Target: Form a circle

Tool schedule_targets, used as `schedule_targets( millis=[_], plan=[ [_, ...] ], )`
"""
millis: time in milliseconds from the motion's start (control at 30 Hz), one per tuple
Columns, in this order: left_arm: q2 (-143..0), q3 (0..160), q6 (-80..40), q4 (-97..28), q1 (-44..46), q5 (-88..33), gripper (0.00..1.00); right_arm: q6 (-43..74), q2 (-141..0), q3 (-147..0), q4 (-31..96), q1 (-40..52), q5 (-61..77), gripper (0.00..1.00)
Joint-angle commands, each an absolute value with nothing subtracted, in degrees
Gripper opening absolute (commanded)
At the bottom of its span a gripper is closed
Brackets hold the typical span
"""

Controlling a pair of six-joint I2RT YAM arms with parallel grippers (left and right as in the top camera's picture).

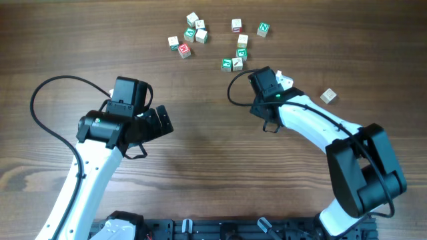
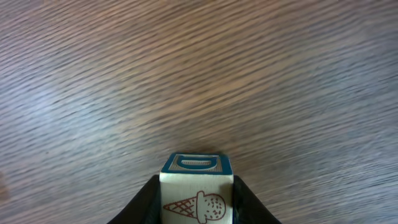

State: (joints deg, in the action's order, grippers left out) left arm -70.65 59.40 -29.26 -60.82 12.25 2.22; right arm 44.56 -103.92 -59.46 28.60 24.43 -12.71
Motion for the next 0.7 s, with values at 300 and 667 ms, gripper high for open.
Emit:
schedule_targets(
  millis=[300, 667],
  plan=[
    [-70.5, 59.2, -29.0, -60.8, 11.8, 1.7, 1.00, 36.0, -103.1, -60.5, 29.4, 12.7, -14.0, 0.22],
    [-70.5, 59.2, -29.0, -60.8, 11.8, 1.7, 1.00, 28.5, -103.1, -60.5, 25.9, 8.2, -13.8, 0.23]
  ],
)
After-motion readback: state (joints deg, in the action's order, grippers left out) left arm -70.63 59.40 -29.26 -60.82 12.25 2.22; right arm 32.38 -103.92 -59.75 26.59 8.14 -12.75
